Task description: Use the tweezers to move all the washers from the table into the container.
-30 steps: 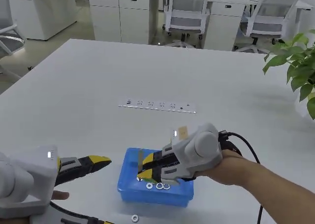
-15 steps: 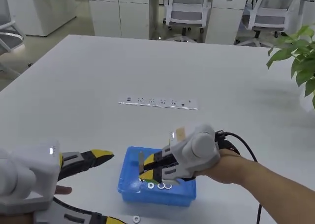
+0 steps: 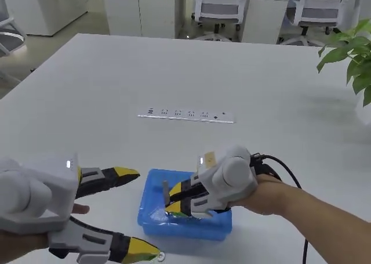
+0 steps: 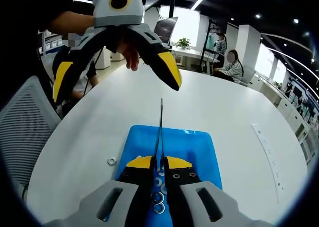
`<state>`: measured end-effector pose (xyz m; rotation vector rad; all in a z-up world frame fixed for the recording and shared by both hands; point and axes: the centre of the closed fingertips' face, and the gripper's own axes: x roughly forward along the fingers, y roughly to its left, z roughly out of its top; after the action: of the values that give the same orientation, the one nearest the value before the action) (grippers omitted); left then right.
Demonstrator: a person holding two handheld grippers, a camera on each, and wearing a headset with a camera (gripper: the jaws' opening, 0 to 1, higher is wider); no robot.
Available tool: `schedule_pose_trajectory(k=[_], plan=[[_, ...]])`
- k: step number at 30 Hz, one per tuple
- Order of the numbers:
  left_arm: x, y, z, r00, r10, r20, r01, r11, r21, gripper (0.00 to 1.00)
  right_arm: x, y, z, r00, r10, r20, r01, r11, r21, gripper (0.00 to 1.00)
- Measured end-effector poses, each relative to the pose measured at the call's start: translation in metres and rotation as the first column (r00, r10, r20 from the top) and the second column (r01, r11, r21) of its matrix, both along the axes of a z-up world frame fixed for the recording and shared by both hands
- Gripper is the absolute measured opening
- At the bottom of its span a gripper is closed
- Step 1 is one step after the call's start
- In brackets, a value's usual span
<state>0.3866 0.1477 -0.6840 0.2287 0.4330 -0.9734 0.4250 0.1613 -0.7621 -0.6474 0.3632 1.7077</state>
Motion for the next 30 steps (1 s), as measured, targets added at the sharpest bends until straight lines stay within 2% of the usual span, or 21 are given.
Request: schedule_pose_trajectory(k=[5, 12, 16, 21, 26, 30], plan=[[0.007, -0.001, -0.003, 1.000, -0.014, 0.001, 0.014, 1.000, 0.015, 0.78, 0.000, 0.000, -0.003, 1.000, -0.003, -0.003, 0.003, 1.000, 0.000, 0.10], [0.016, -0.002, -0.006, 0.999, -0.036, 0.004, 0.036, 0.999, 0.039, 0.63, 0.001, -0.001, -0.003, 1.000, -0.009, -0.008, 0.009, 1.000, 0.002, 0.10], [0.022, -0.003, -0.007, 0.999, -0.045, 0.008, 0.044, 0.997, 0.057, 0.49, 0.001, -0.001, -0.003, 1.000, -0.005, -0.005, 0.005, 1.000, 0.000, 0.10], [0.029, -0.002, -0.008, 0.998, -0.063, 0.032, 0.059, 0.994, 0.088, 0.31, 0.000, -0.001, -0.003, 1.000, -0.002, -0.001, 0.002, 1.000, -0.001, 0.10], [0.036, -0.003, -0.011, 0.996, -0.074, 0.047, 0.068, 0.991, 0.116, 0.23, 0.000, -0.001, -0.003, 1.000, 0.000, 0.000, 0.000, 1.000, 0.000, 0.10], [0.039, -0.005, -0.011, 0.995, -0.089, 0.047, 0.083, 0.990, 0.117, 0.18, 0.000, -0.001, -0.003, 1.000, 0.003, 0.002, -0.003, 1.000, -0.001, 0.10]])
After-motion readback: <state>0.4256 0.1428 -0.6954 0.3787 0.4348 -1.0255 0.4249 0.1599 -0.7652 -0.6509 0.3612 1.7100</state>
